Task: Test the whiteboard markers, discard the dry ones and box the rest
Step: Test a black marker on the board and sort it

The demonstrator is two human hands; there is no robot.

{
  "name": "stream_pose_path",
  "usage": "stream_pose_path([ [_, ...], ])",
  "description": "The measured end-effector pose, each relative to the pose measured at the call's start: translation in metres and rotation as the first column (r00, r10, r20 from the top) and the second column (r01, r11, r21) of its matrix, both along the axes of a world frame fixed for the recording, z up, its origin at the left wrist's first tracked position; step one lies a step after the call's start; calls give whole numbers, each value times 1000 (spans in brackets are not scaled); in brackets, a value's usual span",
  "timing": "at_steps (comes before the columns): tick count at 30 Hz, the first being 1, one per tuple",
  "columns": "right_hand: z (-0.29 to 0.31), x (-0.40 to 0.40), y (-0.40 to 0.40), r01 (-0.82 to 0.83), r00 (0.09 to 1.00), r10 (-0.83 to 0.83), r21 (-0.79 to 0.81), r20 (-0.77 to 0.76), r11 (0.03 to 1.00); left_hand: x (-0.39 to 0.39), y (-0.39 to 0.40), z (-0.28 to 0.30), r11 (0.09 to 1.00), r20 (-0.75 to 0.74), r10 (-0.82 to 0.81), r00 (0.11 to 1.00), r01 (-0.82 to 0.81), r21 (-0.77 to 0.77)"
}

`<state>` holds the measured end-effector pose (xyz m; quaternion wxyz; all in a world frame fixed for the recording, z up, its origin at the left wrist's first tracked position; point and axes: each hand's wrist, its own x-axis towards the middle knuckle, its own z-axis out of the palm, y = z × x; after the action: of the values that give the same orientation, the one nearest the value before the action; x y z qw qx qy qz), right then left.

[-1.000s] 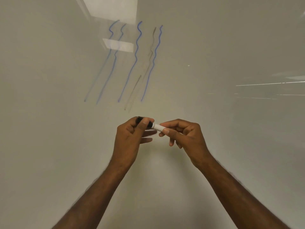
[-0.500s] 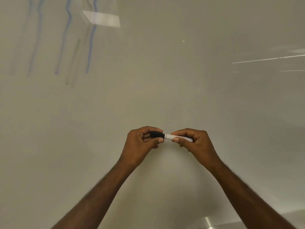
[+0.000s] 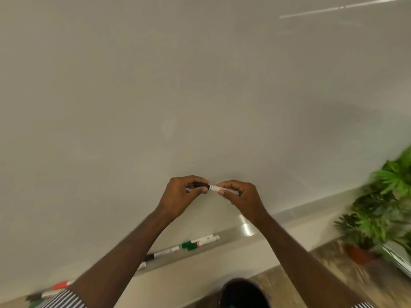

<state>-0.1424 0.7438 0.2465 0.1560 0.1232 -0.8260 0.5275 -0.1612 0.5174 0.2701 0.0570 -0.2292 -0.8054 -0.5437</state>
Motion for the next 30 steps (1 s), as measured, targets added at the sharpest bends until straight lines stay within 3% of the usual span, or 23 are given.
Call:
stream_pose_path([
  [8, -122, 23, 56, 140, 971, -133, -22, 198, 990, -3, 65, -112, 996, 278, -66, 958, 81, -42],
  [16, -190, 33, 104, 237, 928, -232, 18, 291, 971, -8, 118, -184, 986, 525, -148, 839, 164, 16],
  [23, -216, 29, 131, 371, 898, -352, -22, 265, 928, -10, 153, -209, 963, 562, -243, 790, 266, 42],
  [30, -231, -1, 109, 278, 929, -279, 39, 244, 960, -14, 124, -241, 946, 483, -155, 862, 270, -178],
])
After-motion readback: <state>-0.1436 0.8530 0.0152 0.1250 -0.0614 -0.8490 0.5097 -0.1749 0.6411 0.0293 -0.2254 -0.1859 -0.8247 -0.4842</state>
